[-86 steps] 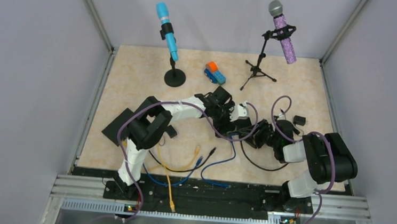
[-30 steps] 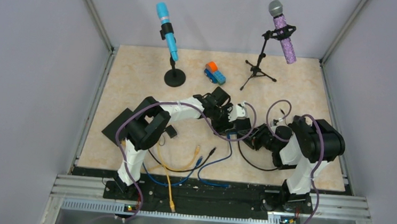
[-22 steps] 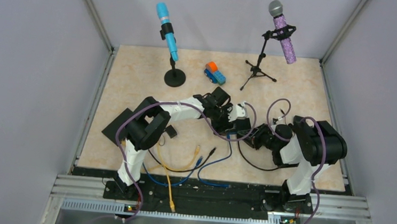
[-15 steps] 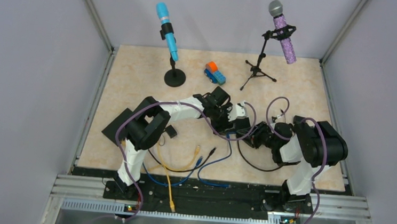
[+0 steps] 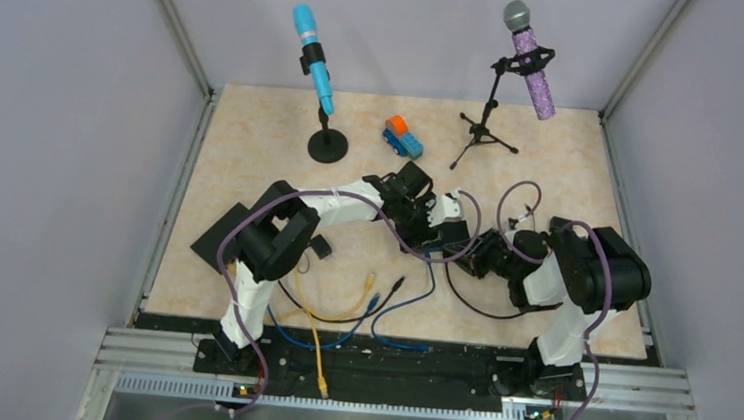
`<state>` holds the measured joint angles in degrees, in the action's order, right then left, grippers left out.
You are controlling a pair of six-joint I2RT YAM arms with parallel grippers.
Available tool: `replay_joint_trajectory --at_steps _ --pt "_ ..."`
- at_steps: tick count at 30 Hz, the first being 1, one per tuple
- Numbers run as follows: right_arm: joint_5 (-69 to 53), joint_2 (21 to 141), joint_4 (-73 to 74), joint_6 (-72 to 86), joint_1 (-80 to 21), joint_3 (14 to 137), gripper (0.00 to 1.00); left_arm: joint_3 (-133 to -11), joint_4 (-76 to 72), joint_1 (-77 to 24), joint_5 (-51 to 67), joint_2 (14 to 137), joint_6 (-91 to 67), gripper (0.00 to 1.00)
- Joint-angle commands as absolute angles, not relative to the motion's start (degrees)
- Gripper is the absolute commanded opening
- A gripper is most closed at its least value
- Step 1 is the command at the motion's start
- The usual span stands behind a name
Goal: Pull the plug from the switch port
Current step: Pull the connector from the switch port.
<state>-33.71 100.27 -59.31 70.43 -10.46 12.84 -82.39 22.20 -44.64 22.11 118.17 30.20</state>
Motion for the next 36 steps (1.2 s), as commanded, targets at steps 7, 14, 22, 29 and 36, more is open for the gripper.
replay_joint_trajectory --at_steps 7,14,22,29,36 --pt "-33.5 107.0 -71.2 74.1 -11.7 11.0 0.33 -82.8 28.8 -45.1 24.6 120.5 28.5 0.65" --pt "-33.5 107.8 -74.0 73.8 -11.6 8.0 0.39 -83.7 29.9 -44.4 25.5 120.7 28.6 0.64" --pt "-33.5 111.1 -79.3 76.4 -11.5 8.2 0.25 -83.6 31.5 -44.0 25.8 120.6 30.2 0.65" --pt "-32.6 111.1 -80.8 78.4 -11.5 9.5 0.35 -82.7 31.5 -44.1 25.8 120.3 30.2 0.64" --pt "-31.7 109.0 -75.9 76.6 -11.6 10.4 0.24 -83.1 31.6 -44.1 25.8 120.3 30.1 0.63"
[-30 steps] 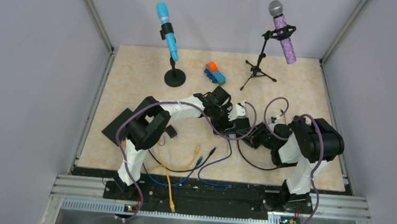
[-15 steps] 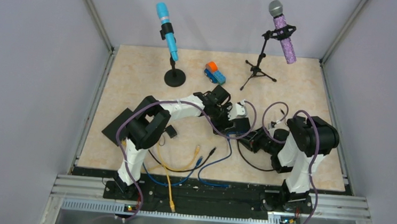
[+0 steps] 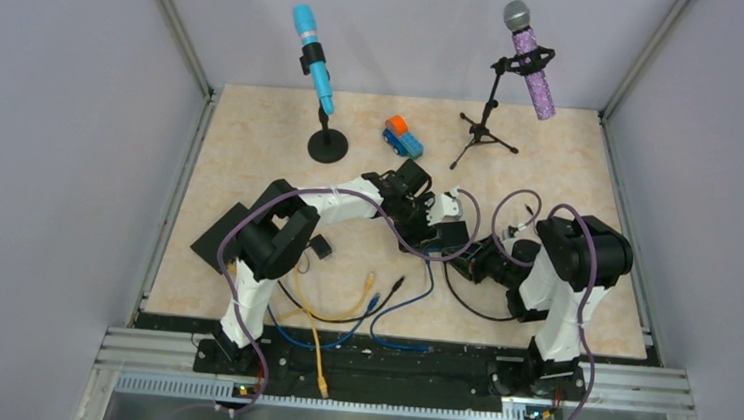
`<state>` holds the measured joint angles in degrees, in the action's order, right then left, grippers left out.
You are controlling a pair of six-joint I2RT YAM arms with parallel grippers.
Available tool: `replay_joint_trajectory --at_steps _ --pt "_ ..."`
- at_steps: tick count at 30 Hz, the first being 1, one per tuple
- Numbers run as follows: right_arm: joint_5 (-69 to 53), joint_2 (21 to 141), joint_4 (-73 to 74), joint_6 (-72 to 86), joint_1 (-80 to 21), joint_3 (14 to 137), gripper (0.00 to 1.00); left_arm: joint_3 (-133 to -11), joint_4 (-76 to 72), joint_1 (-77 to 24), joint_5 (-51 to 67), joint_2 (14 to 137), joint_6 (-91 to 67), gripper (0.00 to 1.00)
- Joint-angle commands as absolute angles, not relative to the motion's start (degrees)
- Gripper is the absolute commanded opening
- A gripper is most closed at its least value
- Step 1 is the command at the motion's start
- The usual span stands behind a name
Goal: Pull the plug from the switch port
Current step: Pull the connector from the switch port.
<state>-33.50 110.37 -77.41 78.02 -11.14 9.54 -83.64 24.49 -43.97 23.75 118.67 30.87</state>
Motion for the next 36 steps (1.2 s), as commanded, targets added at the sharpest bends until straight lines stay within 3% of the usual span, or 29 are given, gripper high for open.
replay_joint_trajectory --at_steps 1,6,12,26,36 --pt "-31.6 108.9 -76.1 76.7 -11.6 10.3 0.21 -83.2 31.6 -44.1 25.9 120.3 30.1 0.63" --pt "-31.9 109.0 -76.8 77.0 -11.6 10.1 0.19 -83.2 31.7 -44.1 25.8 120.4 30.1 0.62" --pt "-32.0 109.0 -77.8 77.5 -11.6 9.6 0.0 -83.1 31.6 -44.0 25.5 120.5 29.8 0.62" --pt "-32.4 112.1 -84.7 79.1 -11.6 7.0 0.0 -83.3 30.3 -43.9 23.4 121.3 26.9 0.6" --pt "-31.6 110.5 -81.0 77.2 -11.5 6.4 0.0 -83.2 30.3 -43.3 20.7 121.2 27.0 0.59"
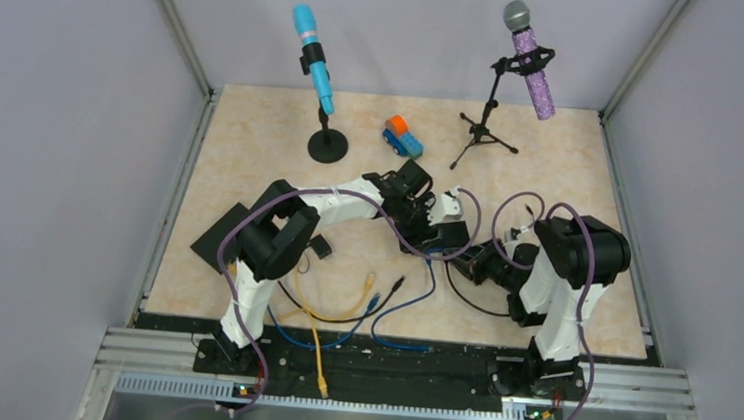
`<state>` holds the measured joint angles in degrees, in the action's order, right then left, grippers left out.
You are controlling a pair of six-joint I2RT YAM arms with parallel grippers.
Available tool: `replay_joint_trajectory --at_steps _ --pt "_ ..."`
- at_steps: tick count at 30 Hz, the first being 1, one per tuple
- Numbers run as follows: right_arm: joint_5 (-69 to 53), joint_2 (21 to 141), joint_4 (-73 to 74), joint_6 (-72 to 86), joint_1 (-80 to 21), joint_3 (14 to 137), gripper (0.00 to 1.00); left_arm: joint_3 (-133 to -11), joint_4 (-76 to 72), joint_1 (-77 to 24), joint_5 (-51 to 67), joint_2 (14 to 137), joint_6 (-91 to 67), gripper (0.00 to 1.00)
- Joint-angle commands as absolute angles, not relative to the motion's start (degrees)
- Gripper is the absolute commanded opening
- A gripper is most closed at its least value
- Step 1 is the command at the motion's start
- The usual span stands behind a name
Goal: Pull the plug from the switch port
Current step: Pull the connector from the switch port.
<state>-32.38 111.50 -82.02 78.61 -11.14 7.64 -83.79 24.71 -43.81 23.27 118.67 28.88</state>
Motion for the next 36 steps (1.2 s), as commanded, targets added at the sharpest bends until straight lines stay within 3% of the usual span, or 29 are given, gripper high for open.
replay_joint_trajectory --at_steps 1,9,20,36 --pt "-31.4 109.8 -79.8 76.7 -11.5 6.5 0.0 -83.1 30.3 -43.3 20.6 121.1 27.0 0.59" --pt "-29.9 102.9 -67.8 72.4 -11.5 7.5 0.0 -83.2 29.9 -43.3 20.2 121.1 26.6 0.58" --pt "-31.3 102.8 -70.4 73.6 -11.6 6.6 0.0 -83.4 30.0 -42.7 19.4 121.4 26.2 0.57" --pt "-29.9 98.9 -62.9 71.5 -11.6 7.1 0.0 -83.5 30.2 -42.5 19.0 121.6 25.9 0.55"
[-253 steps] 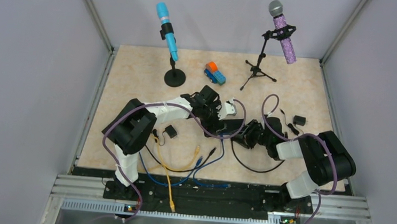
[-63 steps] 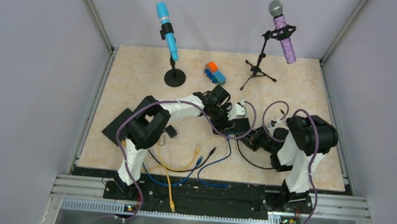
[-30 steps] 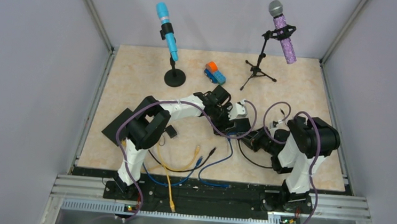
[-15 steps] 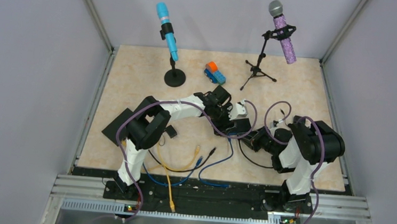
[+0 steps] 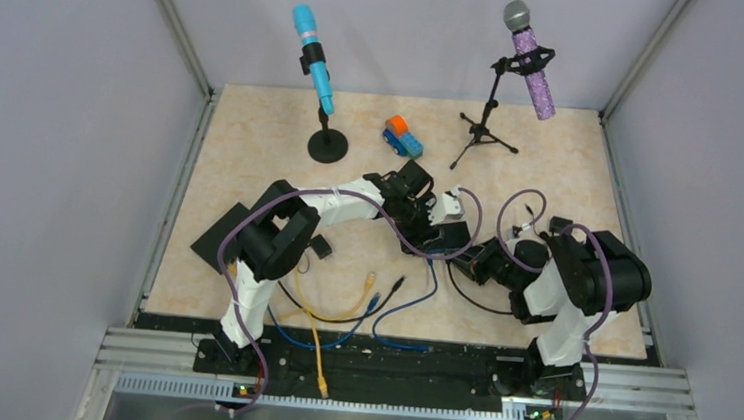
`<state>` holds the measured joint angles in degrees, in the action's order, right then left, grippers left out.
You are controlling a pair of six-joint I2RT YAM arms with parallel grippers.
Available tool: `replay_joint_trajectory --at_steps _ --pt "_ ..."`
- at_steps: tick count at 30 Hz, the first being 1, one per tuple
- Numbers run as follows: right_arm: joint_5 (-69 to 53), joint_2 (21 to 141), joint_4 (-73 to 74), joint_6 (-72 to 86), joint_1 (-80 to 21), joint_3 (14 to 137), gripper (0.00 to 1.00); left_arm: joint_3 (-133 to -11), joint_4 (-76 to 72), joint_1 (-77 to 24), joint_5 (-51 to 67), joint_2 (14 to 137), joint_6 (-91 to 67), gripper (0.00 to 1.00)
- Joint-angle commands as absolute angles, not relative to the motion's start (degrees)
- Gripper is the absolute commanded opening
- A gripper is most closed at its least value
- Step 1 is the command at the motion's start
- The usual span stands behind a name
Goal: Pull the plug from the switch port
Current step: Pull the connector from the switch port.
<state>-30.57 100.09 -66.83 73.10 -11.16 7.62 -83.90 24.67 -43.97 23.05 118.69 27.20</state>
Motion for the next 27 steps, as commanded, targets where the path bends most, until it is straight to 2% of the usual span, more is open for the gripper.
replay_joint_trajectory --at_steps 1,15,20,23,26,27 --pt "-29.9 98.9 -63.2 71.5 -11.6 7.0 0.0 -83.5 30.2 -42.5 18.8 121.6 25.9 0.55" --pt "-31.2 91.7 -57.7 69.3 -11.6 4.5 0.0 -83.1 29.6 -42.3 17.3 121.5 25.5 0.56" --pt "-29.8 81.1 -49.5 68.3 -10.8 5.2 0.0 -81.1 27.6 -42.4 18.5 119.5 25.9 0.67" --pt "-25.9 70.4 -35.2 64.0 -10.4 8.5 0.0 -80.0 26.3 -42.4 19.4 118.1 25.7 0.77" --pt "-18.0 58.2 -16.4 58.1 -10.4 14.2 0.0 -79.5 25.3 -42.4 19.8 117.4 25.5 0.82" --pt "-15.2 54.7 -11.2 56.0 -10.3 16.4 0.0 -79.5 25.2 -42.4 19.8 117.2 25.5 0.89"
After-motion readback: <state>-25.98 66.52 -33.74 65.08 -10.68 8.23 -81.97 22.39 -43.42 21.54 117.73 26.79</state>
